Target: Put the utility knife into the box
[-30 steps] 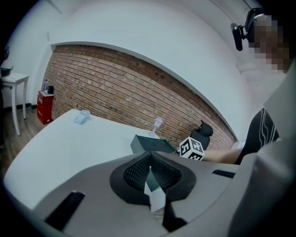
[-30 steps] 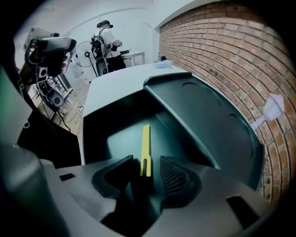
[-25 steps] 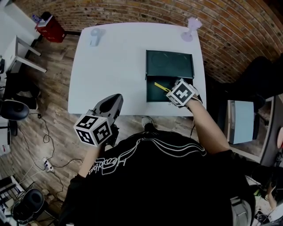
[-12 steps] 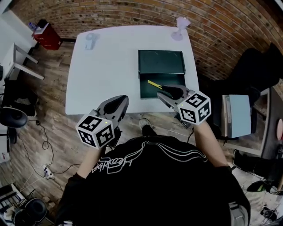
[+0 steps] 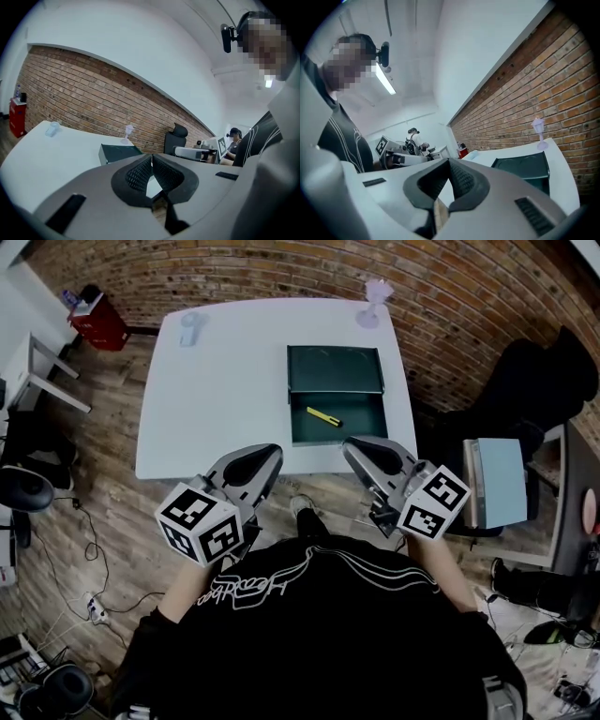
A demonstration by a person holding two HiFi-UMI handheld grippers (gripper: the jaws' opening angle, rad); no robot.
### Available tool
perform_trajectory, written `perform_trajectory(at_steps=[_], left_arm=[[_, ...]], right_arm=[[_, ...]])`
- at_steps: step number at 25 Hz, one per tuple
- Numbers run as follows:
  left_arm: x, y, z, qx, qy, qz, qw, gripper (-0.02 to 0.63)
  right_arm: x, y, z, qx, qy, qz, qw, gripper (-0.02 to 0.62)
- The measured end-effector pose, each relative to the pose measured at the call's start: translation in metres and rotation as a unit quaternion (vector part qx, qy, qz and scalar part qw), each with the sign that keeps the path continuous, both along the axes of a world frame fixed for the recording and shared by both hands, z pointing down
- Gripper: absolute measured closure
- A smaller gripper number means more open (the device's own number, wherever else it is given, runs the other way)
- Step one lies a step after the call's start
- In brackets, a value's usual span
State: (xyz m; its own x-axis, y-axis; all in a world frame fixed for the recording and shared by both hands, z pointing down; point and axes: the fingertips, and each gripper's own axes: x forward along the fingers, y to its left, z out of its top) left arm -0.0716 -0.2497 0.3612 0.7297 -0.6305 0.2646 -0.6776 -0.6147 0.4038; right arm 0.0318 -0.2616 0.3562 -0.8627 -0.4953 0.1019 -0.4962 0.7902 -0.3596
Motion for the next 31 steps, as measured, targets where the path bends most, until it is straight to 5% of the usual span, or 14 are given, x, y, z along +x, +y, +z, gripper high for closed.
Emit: perform_trajectory(at_steps=[31], left_arm=[[0.028,0.005,0.004,-0.006,-0.031,0.01,0.9994,0.572]], right_arm=[[0.018,0.019,0.004,0.013,0.046,-0.016,0.999,0.594]])
